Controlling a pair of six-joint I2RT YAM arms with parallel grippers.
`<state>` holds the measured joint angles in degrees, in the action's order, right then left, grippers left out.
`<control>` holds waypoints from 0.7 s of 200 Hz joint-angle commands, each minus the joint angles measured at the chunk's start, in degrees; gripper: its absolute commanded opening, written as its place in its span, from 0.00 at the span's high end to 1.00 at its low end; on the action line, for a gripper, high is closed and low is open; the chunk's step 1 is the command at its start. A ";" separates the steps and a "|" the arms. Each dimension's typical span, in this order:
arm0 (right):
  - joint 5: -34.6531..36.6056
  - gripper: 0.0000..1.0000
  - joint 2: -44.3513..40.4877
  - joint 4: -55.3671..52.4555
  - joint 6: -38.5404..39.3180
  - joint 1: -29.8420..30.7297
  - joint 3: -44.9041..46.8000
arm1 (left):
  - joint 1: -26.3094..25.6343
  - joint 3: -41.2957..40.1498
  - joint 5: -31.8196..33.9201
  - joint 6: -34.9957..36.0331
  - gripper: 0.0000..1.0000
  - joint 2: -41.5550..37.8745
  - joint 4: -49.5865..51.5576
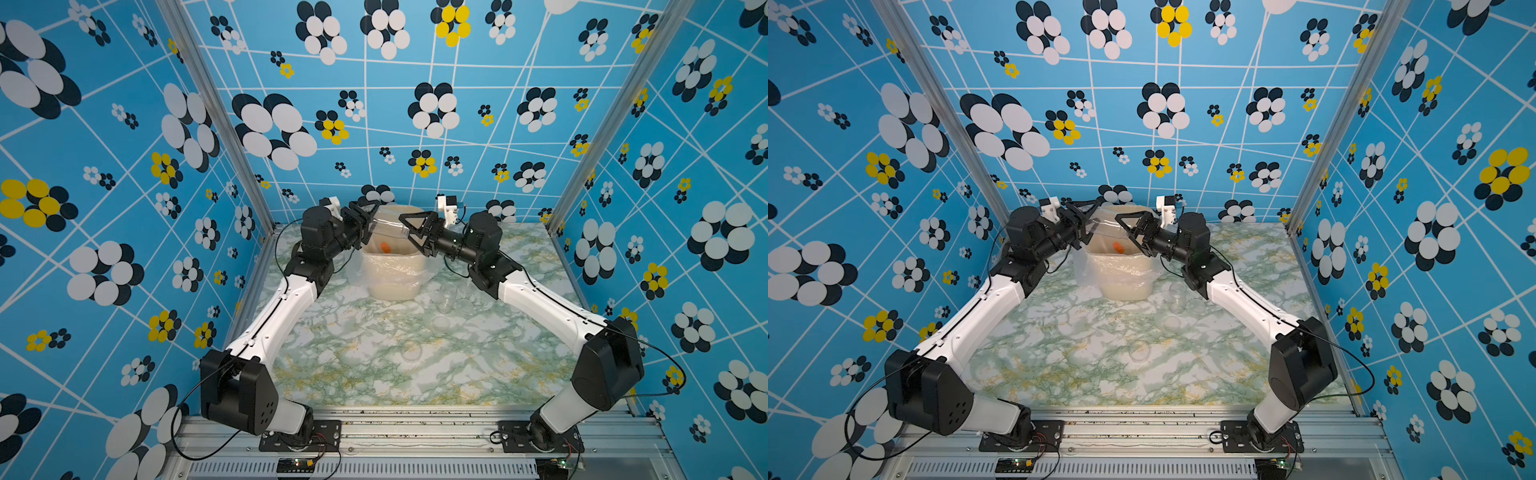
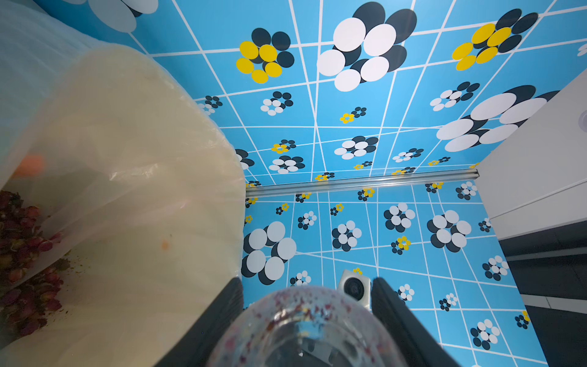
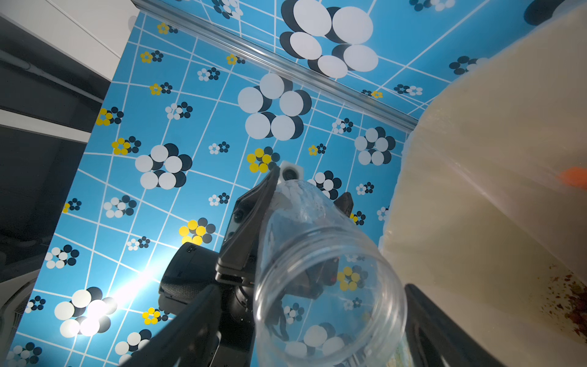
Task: Empty the moldy dried flower tea in the jars
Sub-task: Place the jar at the center of the board.
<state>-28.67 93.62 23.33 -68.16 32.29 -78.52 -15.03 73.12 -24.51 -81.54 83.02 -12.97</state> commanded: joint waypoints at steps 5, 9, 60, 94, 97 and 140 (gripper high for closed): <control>-0.42 0.11 1.20 0.31 0.05 0.53 -2.26 | 0.00 -0.89 -1.33 -0.35 1.00 -1.55 -1.89; -0.42 0.11 1.30 0.32 -0.02 0.54 -2.33 | -0.02 -0.93 -1.38 -0.37 1.00 -1.48 -1.95; -0.68 0.17 2.52 2.04 -1.25 0.75 -2.88 | -0.17 -1.12 -1.42 -0.80 1.00 -1.29 -2.50; -0.78 0.21 3.01 3.25 -2.05 0.80 -2.87 | -0.24 -1.06 -1.68 -1.17 1.00 -0.98 -2.59; -0.78 0.21 3.10 3.36 -2.18 0.84 -2.91 | -0.30 -1.09 -1.68 -1.16 1.00 -1.02 -2.60; -0.95 0.23 4.09 5.04 -3.31 0.84 -3.22 | -0.42 -0.94 -2.37 -1.58 1.00 -0.76 -2.75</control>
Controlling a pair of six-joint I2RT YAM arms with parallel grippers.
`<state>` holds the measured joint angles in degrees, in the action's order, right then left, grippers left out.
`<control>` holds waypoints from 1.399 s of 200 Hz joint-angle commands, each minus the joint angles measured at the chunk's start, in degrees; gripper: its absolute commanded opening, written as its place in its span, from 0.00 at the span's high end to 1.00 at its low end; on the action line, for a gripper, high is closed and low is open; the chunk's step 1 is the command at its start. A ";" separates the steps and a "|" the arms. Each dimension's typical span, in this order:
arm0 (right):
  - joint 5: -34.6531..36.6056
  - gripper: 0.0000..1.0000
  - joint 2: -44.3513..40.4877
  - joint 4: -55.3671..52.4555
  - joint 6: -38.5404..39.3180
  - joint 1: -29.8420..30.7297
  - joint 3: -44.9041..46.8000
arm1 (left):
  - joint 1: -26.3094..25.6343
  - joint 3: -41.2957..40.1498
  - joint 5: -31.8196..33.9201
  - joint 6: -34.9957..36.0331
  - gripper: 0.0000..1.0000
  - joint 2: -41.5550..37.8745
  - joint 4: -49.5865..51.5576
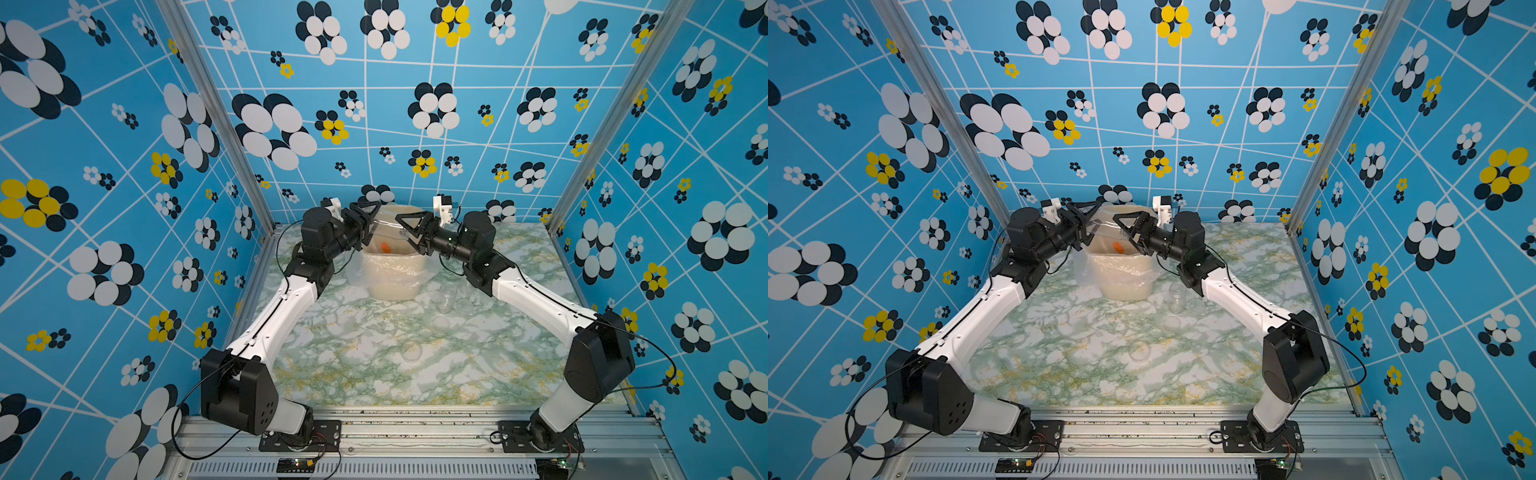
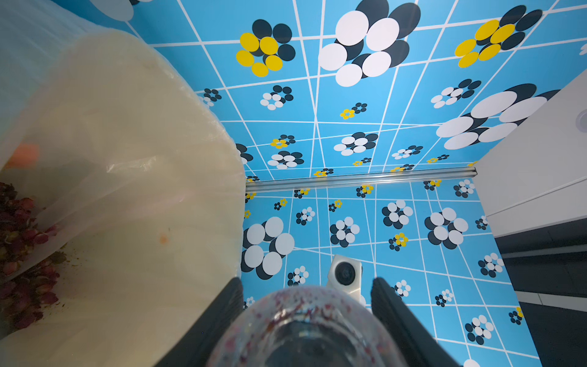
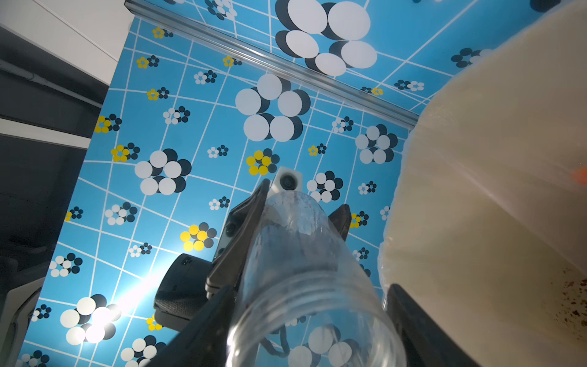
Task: Empty the moldy dried flower tea in the jars
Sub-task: Place the jar at the center of the board.
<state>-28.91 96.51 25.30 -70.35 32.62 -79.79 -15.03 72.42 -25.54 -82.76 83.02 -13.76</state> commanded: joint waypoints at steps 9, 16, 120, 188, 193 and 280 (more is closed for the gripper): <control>-0.71 0.23 1.44 3.41 -1.52 0.50 -2.00 | -0.38 -0.26 -1.34 -0.36 1.00 -0.76 -1.94; -0.79 0.24 1.65 3.83 -1.70 0.49 -1.99 | -0.44 -0.26 -1.35 -0.44 1.00 -0.67 -1.80; -0.98 0.45 2.06 5.81 -2.97 0.52 -1.43 | -0.58 -0.33 -1.53 -0.32 0.95 -0.28 -2.18; -0.98 0.48 1.69 6.86 -3.14 0.54 -0.79 | -0.57 -0.53 -1.62 -0.03 0.65 -0.49 -2.53; -0.98 0.46 1.67 7.02 -3.21 0.58 -0.79 | -0.56 -0.49 -1.62 -0.11 0.68 -0.49 -2.50; -2.03 0.23 3.84 8.17 -5.29 1.04 -3.24 | -1.19 -0.02 -1.88 -0.17 0.95 0.03 -2.25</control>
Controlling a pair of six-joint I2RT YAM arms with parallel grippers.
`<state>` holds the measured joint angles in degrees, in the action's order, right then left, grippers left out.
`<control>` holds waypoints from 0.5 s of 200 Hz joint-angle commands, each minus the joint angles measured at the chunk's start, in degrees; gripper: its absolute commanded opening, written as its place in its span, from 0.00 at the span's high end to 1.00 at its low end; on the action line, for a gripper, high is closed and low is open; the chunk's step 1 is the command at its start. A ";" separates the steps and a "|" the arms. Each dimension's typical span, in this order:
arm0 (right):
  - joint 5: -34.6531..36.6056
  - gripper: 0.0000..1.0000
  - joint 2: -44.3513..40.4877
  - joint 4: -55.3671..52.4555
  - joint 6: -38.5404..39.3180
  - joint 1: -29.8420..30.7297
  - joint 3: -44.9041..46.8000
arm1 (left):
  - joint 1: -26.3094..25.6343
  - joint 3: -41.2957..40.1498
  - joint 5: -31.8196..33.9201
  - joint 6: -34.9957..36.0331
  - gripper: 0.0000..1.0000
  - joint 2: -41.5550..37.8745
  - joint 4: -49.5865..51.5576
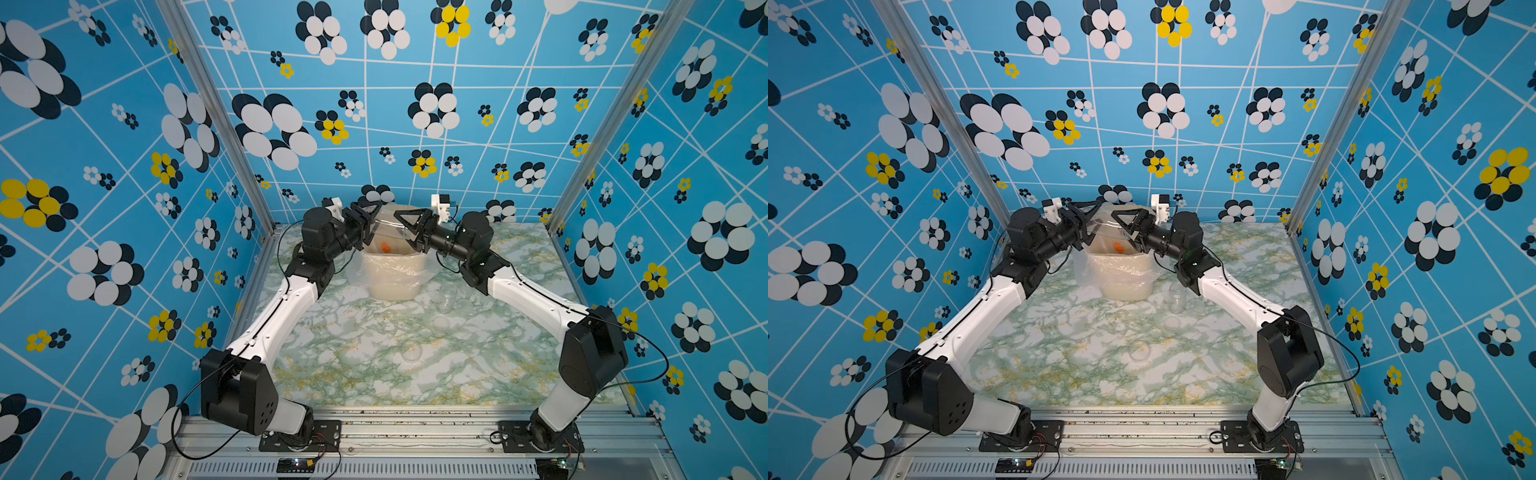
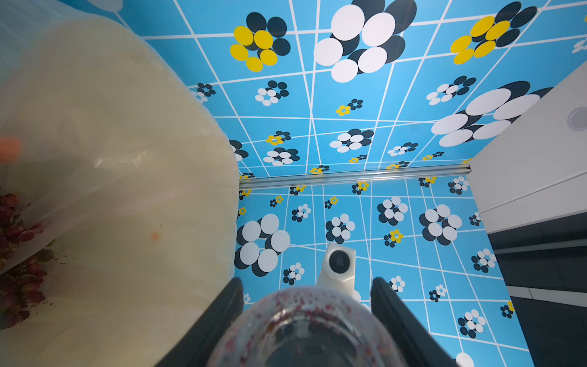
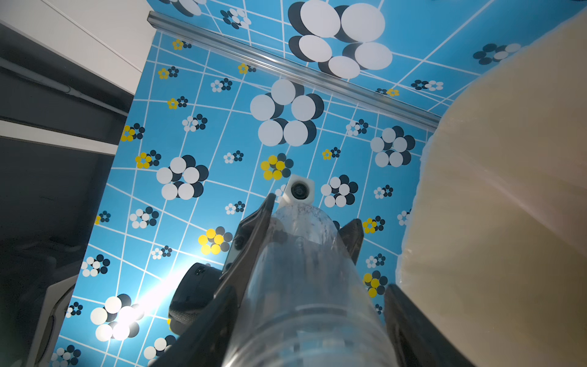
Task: Empty the moldy dried flower tea in the jars
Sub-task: Place the jar at the center of the board.
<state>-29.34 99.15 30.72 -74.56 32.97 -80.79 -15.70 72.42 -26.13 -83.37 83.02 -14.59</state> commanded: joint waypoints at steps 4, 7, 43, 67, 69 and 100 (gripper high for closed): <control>-1.67 0.23 1.28 2.85 -1.17 0.74 -2.33 | -0.54 0.04 -1.37 0.43 0.95 0.16 -1.43; -1.68 0.23 1.37 2.93 -1.26 0.77 -2.35 | -0.59 0.07 -1.47 0.41 0.95 0.20 -1.43; -1.77 0.27 1.65 3.22 -1.45 0.91 -2.80 | -0.96 0.20 -1.87 0.34 0.95 0.95 -1.50; -1.93 0.31 1.83 3.38 -1.57 0.94 -2.75 | -1.07 0.31 -1.95 0.32 0.94 1.27 -1.58; -1.94 0.31 1.83 3.38 -1.62 0.97 -2.71 | -1.04 0.28 -2.05 0.32 0.93 1.26 -1.58; -2.03 0.35 1.70 3.65 -1.65 1.04 -2.27 | -1.00 0.42 -2.26 0.58 0.85 1.49 -1.59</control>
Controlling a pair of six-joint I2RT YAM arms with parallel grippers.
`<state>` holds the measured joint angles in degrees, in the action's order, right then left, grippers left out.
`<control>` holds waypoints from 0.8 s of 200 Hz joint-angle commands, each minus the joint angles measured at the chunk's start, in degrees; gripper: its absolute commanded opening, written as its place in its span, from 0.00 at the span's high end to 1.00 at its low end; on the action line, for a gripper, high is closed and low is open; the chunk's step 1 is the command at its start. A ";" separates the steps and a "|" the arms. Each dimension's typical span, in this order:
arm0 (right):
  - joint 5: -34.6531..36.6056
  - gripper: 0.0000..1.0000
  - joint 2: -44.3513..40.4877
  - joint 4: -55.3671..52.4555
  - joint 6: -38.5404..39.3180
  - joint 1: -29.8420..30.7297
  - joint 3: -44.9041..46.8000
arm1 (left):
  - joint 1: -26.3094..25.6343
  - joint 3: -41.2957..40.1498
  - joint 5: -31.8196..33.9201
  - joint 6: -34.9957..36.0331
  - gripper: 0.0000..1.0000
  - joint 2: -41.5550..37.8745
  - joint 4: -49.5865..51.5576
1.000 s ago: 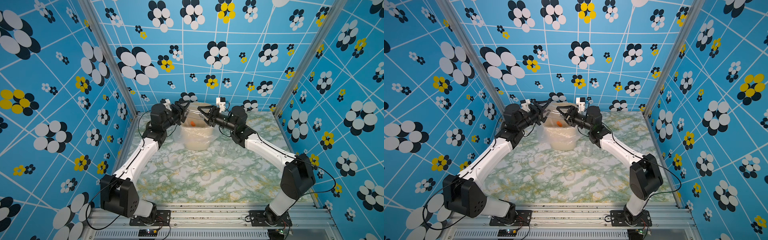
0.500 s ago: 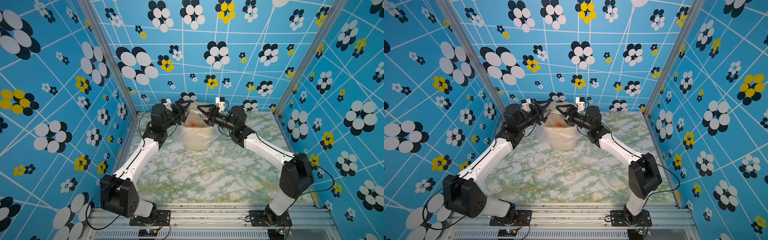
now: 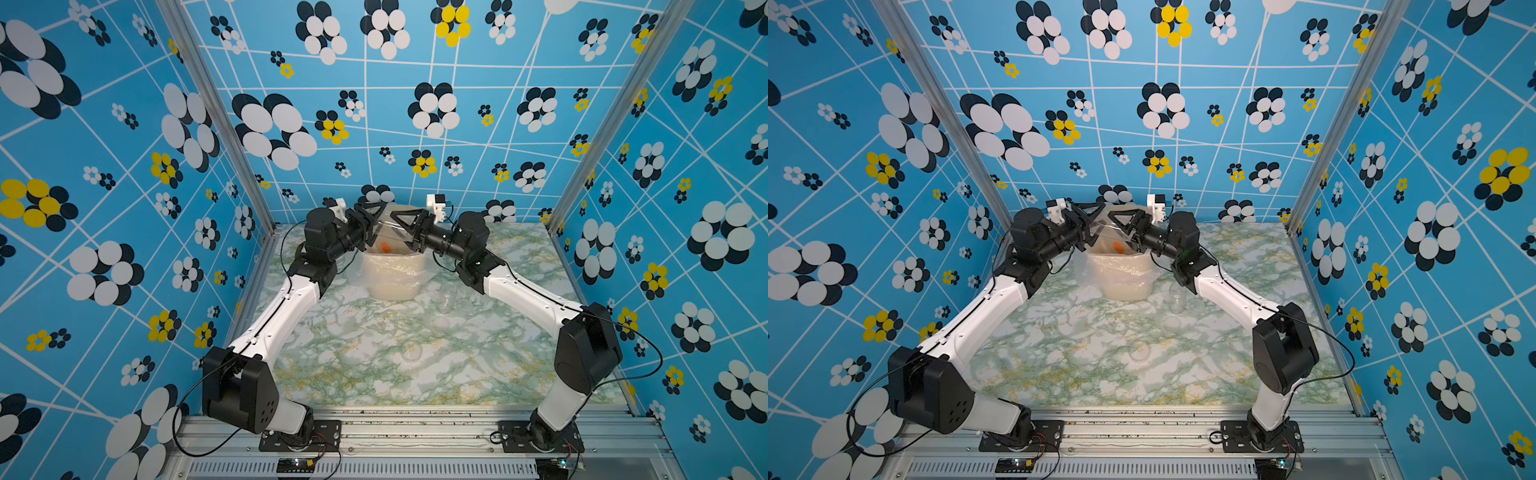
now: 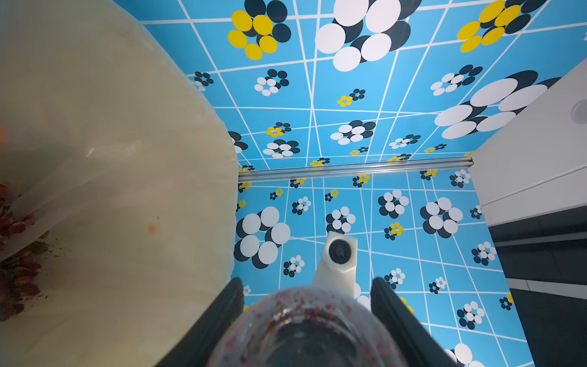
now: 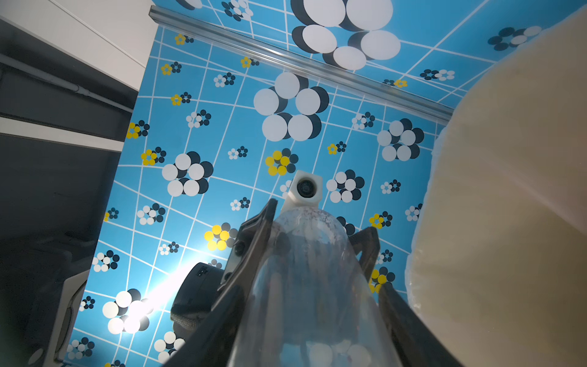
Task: Empty the moldy dried flower tea in the jars
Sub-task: Place the jar at the center of the board.
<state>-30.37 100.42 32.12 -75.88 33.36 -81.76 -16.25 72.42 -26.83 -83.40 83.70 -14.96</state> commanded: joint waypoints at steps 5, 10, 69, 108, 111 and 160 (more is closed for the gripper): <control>-0.98 0.35 0.32 2.32 -0.33 0.64 -1.22 | -0.47 0.43 -1.55 0.68 0.82 0.77 -1.21; -0.94 0.36 0.27 2.33 -0.34 0.60 -1.13 | -0.48 0.38 -1.56 0.70 0.79 0.78 -1.19; -1.09 0.38 -0.56 2.86 -0.34 0.55 0.01 | -0.42 0.26 -1.39 1.92 0.51 0.30 -1.36; -1.16 0.38 -2.01 3.53 -0.19 0.47 1.46 | -0.28 1.56 0.38 8.20 0.32 -1.55 3.59; -1.18 0.38 -2.10 3.56 -0.18 0.46 1.63 | -0.22 1.69 0.64 8.95 0.31 -1.80 4.08; -1.13 0.38 -4.23 4.02 0.49 0.39 3.18 | 0.07 2.90 4.73 18.86 0.06 -6.26 11.32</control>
<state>-30.61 99.55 33.30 -75.88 33.36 -79.26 -16.25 72.62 -24.47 -72.27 81.19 -7.53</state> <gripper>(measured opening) 0.633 0.905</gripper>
